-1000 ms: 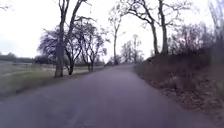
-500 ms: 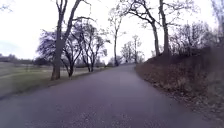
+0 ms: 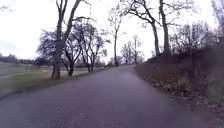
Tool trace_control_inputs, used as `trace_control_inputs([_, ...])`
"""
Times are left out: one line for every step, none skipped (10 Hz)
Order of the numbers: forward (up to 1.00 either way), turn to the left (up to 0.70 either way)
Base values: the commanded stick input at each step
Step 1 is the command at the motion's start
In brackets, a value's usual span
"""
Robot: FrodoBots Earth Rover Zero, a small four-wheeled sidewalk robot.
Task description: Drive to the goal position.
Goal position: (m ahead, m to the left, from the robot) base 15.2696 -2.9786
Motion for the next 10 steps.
trace_control_inputs([1.0,0.0])
trace_control_inputs([1.0,0.0])
trace_control_inputs([1.0,0.0])
trace_control_inputs([1.0,0.0])
trace_control_inputs([1.0,0.0])
trace_control_inputs([1.0,0.0])
trace_control_inputs([1.0,0.0])
trace_control_inputs([1.0,0.0])
trace_control_inputs([1.0,0.0])
trace_control_inputs([1.0,0.0])
